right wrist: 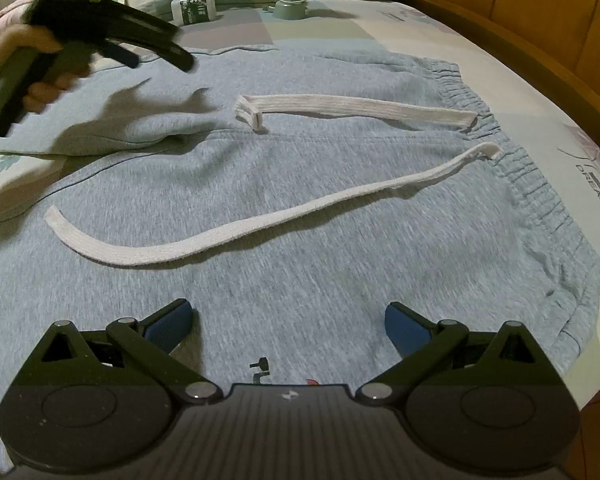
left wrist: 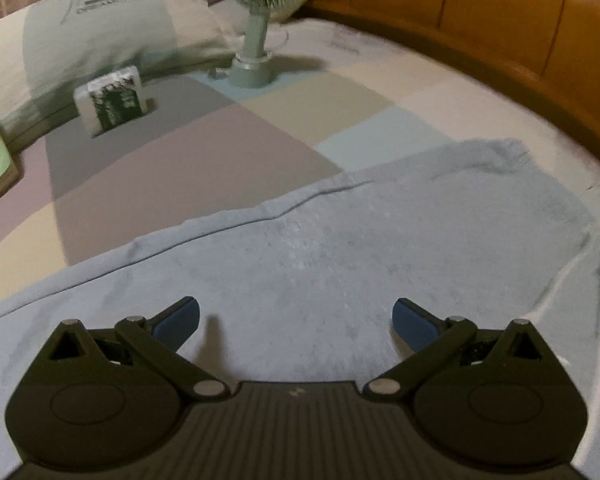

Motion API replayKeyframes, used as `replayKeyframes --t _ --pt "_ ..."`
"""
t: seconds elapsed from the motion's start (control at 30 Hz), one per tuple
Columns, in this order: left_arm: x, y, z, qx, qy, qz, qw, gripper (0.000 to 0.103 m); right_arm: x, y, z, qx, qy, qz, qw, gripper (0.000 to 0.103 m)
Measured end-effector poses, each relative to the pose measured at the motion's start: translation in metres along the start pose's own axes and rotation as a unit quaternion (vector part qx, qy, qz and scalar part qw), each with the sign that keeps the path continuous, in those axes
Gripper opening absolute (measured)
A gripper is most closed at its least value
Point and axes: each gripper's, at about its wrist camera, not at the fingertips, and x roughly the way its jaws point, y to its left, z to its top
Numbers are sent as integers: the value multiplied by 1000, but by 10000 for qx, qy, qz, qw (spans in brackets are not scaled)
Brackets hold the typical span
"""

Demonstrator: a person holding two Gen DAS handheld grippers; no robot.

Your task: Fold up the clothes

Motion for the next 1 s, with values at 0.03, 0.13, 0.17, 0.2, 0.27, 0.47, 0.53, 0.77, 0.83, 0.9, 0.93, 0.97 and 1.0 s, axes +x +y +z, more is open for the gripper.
replayKeyframes --t 0.03,0.13,0.17,0.2,0.27,0.47,0.53,0.77,0.83,0.9,0.93,0.97,1.0 --pt "8 1 2 -82 39 62 9999 102 0 1 0 10 0 -6 10000 103" --pt "22 12 10 -407 -13 269 9988 102 -1 0 -1 -7 -21 24 10000 103" --pt "26 16 14 -519 -29 342 9981 102 -1 0 -2 -12 -30 35 10000 103" --pt "30 19 20 -628 -42 411 9972 102 -1 -1 -2 -19 -41 42 10000 103" --pt "37 26 30 -784 -57 561 9953 102 0 -1 -2 -29 -55 50 10000 103" --pt "50 33 53 -941 -9 856 9919 102 0 -1 -3 -45 -77 64 9999 103" --pt "43 34 55 -994 2 821 9917 102 -1 -1 -3 -45 -83 63 9999 103" --pt "10 -15 48 -592 289 -607 9960 102 -1 0 -3 -48 -91 46 9999 103" --pt "16 -37 45 -434 470 -1013 9928 102 0 0 -3 -46 -101 39 9999 103" --pt "29 -56 43 -273 595 -1242 9901 102 -1 0 -3 -48 -108 44 9999 103" --pt "36 -62 44 -207 628 -1178 9908 102 -1 0 -3 -48 -107 46 9999 103" --pt "44 -66 46 -179 620 -1058 9923 102 0 0 -3 -50 -104 47 9999 103" --pt "48 -68 49 -180 555 -978 9935 102 0 0 -3 -52 -107 49 9999 103"
